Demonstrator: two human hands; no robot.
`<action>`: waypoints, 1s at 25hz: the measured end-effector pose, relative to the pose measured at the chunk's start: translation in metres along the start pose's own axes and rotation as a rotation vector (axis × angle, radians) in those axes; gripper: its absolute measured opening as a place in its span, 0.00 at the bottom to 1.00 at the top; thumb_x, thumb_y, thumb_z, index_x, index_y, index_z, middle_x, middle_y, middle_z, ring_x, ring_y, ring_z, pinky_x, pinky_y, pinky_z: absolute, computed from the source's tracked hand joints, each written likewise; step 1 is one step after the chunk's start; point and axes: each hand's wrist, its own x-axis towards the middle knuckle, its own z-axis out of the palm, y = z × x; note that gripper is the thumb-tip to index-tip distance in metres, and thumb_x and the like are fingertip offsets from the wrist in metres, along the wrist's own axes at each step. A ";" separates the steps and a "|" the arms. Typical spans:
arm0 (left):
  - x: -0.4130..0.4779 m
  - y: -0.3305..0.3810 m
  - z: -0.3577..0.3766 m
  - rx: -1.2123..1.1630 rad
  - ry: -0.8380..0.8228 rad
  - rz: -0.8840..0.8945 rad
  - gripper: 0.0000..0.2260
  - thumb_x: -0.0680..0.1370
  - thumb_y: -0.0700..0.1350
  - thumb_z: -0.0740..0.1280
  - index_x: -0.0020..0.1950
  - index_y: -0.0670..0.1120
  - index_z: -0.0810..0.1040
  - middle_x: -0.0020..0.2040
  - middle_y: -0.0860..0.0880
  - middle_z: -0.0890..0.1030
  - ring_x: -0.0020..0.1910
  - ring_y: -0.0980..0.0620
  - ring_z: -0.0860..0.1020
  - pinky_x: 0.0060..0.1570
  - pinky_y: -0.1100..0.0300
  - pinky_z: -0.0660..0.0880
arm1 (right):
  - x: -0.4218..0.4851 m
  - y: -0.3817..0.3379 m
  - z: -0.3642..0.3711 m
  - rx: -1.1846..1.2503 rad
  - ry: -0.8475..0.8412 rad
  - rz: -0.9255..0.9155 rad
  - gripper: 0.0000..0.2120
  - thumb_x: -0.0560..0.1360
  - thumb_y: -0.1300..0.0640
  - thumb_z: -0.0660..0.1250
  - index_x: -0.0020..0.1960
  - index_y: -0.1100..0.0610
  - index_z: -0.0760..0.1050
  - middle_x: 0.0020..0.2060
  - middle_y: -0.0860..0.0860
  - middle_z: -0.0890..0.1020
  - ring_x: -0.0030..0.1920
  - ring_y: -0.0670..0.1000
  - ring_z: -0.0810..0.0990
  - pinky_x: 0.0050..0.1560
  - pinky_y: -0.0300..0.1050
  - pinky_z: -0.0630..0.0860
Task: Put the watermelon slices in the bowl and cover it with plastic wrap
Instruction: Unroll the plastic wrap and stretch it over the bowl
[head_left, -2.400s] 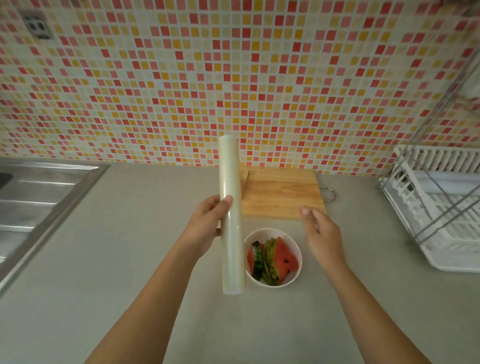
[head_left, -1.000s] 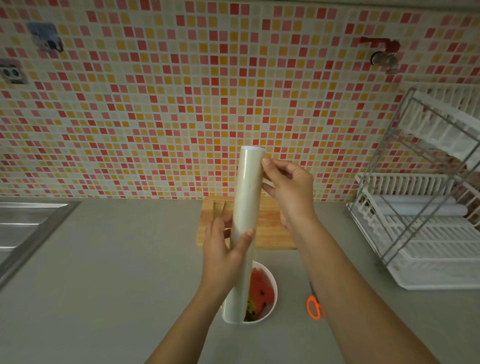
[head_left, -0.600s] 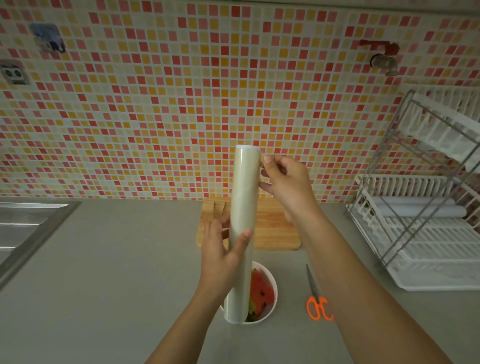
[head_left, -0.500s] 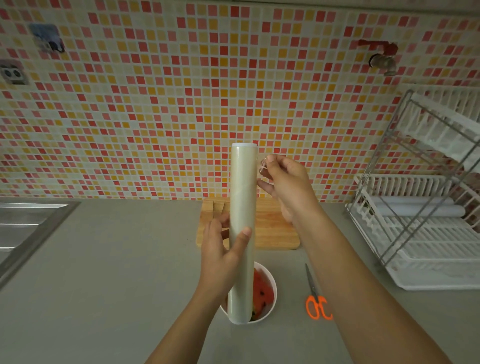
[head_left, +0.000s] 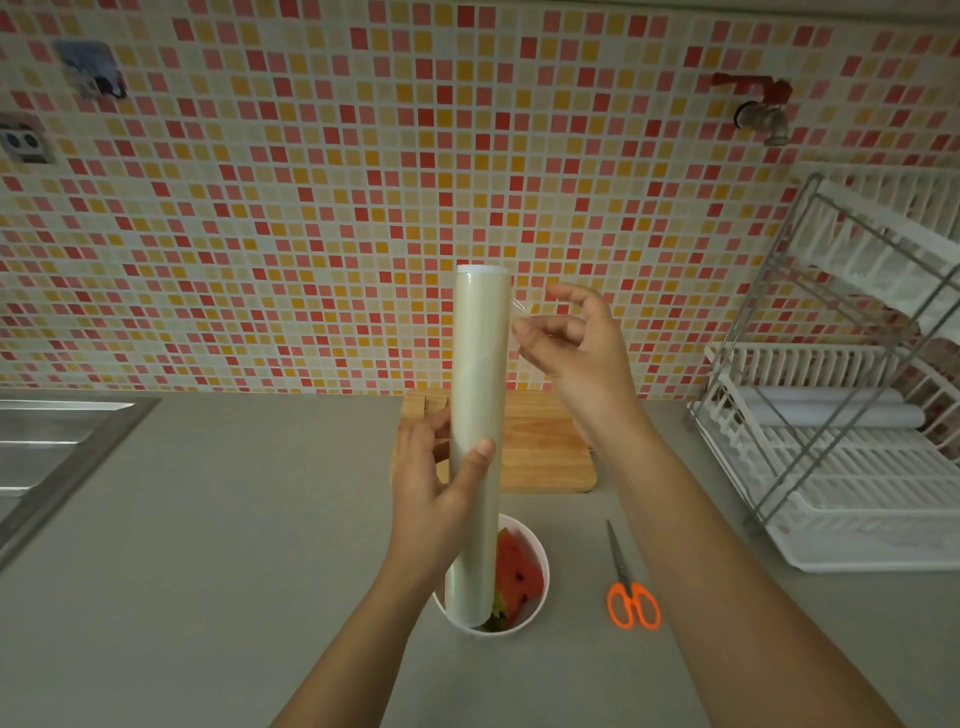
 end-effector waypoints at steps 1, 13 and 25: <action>0.000 0.001 -0.001 -0.003 -0.001 0.006 0.12 0.74 0.54 0.69 0.55 0.65 0.70 0.56 0.61 0.74 0.53 0.60 0.77 0.44 0.65 0.77 | 0.003 -0.001 -0.002 -0.052 0.027 -0.028 0.18 0.70 0.56 0.72 0.54 0.43 0.68 0.39 0.46 0.83 0.44 0.43 0.82 0.47 0.41 0.79; 0.007 0.013 -0.006 -0.073 -0.036 -0.005 0.17 0.72 0.54 0.68 0.60 0.58 0.72 0.59 0.53 0.76 0.57 0.52 0.78 0.53 0.46 0.79 | -0.014 0.010 -0.009 -0.067 -0.086 0.010 0.17 0.69 0.53 0.73 0.53 0.42 0.71 0.39 0.48 0.85 0.43 0.44 0.83 0.50 0.45 0.79; 0.015 0.014 -0.011 -0.135 -0.048 -0.057 0.19 0.72 0.55 0.68 0.62 0.55 0.73 0.58 0.51 0.77 0.54 0.52 0.79 0.52 0.50 0.80 | -0.027 0.022 -0.009 -0.204 -0.163 0.030 0.21 0.70 0.52 0.72 0.58 0.45 0.68 0.38 0.45 0.84 0.43 0.42 0.82 0.51 0.44 0.77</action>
